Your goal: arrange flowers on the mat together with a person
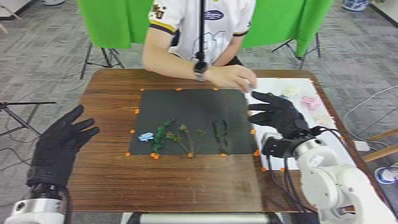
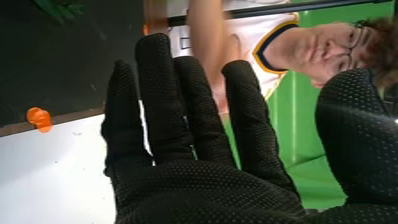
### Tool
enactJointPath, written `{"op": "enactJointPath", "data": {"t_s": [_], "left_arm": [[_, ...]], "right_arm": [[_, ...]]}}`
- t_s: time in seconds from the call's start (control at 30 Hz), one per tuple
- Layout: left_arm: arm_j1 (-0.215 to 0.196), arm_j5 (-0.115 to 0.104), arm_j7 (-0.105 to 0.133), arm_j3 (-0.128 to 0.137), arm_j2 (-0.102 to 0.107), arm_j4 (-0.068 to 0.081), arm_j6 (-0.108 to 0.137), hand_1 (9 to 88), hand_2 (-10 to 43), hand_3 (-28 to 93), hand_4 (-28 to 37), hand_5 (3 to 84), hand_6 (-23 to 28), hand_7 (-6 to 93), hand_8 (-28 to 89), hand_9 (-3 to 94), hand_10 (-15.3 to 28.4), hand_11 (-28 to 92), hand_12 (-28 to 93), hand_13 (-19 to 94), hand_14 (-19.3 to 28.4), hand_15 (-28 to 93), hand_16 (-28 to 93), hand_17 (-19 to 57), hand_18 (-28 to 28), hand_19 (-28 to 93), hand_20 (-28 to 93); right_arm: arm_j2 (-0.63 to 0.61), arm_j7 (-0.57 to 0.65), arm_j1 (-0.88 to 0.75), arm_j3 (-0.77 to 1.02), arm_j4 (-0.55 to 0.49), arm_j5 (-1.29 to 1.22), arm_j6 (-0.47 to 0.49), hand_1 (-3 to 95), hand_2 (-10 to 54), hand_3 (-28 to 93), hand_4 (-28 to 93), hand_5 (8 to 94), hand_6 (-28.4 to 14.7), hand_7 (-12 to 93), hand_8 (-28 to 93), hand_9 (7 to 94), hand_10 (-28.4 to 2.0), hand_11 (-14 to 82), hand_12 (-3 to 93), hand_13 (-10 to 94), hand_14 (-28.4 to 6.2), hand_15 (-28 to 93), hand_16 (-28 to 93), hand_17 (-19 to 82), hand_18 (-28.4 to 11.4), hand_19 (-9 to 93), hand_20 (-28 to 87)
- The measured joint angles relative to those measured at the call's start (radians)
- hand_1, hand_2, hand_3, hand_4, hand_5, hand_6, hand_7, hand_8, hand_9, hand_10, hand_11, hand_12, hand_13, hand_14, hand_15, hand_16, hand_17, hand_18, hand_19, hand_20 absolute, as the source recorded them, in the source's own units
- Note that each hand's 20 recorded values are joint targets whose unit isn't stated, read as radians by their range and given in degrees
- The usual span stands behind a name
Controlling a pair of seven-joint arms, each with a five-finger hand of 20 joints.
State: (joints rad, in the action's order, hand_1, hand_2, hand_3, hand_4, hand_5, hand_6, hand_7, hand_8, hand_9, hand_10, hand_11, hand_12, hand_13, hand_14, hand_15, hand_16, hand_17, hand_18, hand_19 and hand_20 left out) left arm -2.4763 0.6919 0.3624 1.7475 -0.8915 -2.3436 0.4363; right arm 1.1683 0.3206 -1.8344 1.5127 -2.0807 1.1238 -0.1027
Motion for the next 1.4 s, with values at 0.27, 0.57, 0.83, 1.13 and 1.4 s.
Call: {"op": "enactJointPath", "data": {"t_s": [0.27,0.57,0.83,1.13,1.4], "left_arm": [[-0.001,0.000,0.002,-0.002,0.000,-0.001,0.002,21.5,5.7,80,-28.3,35.8,7.2,14.4,-10,34.9,19.5,29,9,25,26.5,58,-12,-9.0,21.7,51,11],[0.000,0.000,0.002,-0.005,0.000,-0.001,0.003,21.5,5.6,80,-28.3,35.8,7.3,14.6,-10,35.0,19.5,29,9,25,26.5,58,-12,-9.0,21.8,51,11],[-0.001,-0.001,0.002,-0.006,0.003,-0.001,0.004,21.5,5.6,80,-28.3,35.9,7.3,14.6,-10,35.0,19.6,29,9,25,26.6,58,-12,-9.0,21.7,51,11],[0.000,-0.001,0.003,-0.011,0.005,-0.001,0.007,21.5,5.6,80,-28.3,35.9,7.3,14.7,-10,35.0,19.6,29,9,25,26.5,58,-12,-9.0,21.7,51,11],[0.000,-0.001,0.010,-0.018,0.010,-0.001,0.010,21.6,5.7,80,-28.3,35.9,7.5,14.9,-10,35.0,19.6,29,9,25,26.5,58,-12,-9.0,21.7,51,11]], "right_arm": [[0.000,0.001,0.002,-0.002,0.000,0.003,0.001,22.3,3.9,76,-24,49.3,-1.0,13,-11,49.9,-18.1,16.8,14.9,45,-19.3,56,8,14,-23.4,60,15],[0.000,0.002,0.003,-0.003,0.000,0.007,0.002,22.2,4.1,76,-24,49.5,-1.0,13,-11,49.9,-18.1,16.8,14.9,45,-19.3,56,8,14,-23.4,60,15],[0.000,0.005,0.002,-0.003,0.000,0.012,0.006,22.2,4.1,76,-24,49.5,-1.1,13,-11,49.9,-18.1,16.9,14.9,45,-19.4,56,8,14,-23.4,60,14],[-0.002,0.007,0.003,-0.004,-0.002,0.041,0.006,22.5,4.1,76,-24,49.4,-1.1,13,-11,50.0,-18.1,17.1,14.9,46,-19.2,56,8,15,-23.5,61,15],[-0.042,0.011,0.006,-0.019,-0.022,0.227,-0.081,23.1,3.9,75,-24,49.3,-1.4,13,-11,50.0,-18.2,17.2,14.9,47,-19.2,58,8,16,-23.6,64,15]]}}
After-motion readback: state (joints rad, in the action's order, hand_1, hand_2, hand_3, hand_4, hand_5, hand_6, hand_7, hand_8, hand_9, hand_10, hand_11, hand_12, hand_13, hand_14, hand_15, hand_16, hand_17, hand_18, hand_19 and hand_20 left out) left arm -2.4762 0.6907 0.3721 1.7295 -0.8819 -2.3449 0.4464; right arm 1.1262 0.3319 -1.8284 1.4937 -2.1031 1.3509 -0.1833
